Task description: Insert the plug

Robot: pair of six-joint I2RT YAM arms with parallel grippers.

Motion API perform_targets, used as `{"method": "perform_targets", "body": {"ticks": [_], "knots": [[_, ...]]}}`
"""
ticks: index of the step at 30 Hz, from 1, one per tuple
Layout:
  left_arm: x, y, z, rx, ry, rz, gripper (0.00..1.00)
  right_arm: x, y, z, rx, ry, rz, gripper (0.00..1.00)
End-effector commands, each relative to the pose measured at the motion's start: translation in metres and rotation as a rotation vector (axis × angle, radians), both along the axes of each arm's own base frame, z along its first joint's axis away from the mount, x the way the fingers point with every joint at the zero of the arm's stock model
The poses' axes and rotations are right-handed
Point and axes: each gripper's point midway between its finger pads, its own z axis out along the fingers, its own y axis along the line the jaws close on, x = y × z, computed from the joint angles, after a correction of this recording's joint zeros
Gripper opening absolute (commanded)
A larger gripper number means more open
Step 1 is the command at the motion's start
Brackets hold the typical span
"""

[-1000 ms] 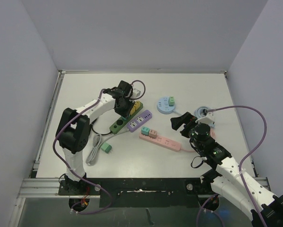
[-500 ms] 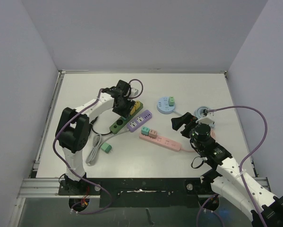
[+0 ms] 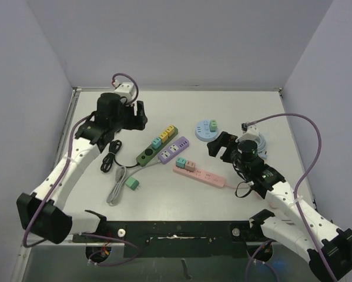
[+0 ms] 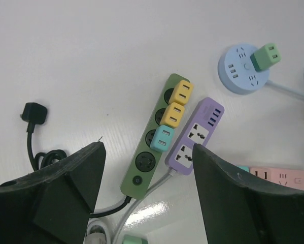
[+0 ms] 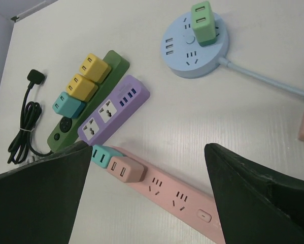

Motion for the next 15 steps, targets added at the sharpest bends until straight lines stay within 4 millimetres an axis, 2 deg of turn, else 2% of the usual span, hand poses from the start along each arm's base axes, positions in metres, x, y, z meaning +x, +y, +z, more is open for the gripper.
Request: {"method": "perform_targets", "body": {"ticks": [1, 5, 8, 12, 13, 15], "knots": [[-0.005, 0.025, 0.027, -0.183, -0.098, 0.128, 0.69, 0.009, 0.030, 0.023, -0.082, -0.053, 0.177, 0.99], [-0.031, 0.038, 0.035, -0.245, -0.128, 0.129, 0.70, 0.009, 0.074, 0.018, -0.194, -0.046, 0.263, 0.99], [-0.049, 0.045, 0.048, -0.246, -0.187, 0.107, 0.70, -0.002, 0.126, 0.010, -0.286, -0.037, 0.379, 0.99], [-0.064, 0.066, 0.080, -0.226, -0.295, 0.160, 0.73, -0.019, 0.196, -0.010, -0.403, -0.019, 0.553, 0.96], [-0.067, 0.071, 0.089, -0.220, -0.323, 0.174, 0.73, -0.023, 0.215, -0.010, -0.428, -0.024, 0.591, 0.95], [-0.075, 0.081, 0.107, -0.212, -0.375, 0.203, 0.74, -0.033, 0.242, -0.029, -0.509, -0.001, 0.663, 0.94]]}}
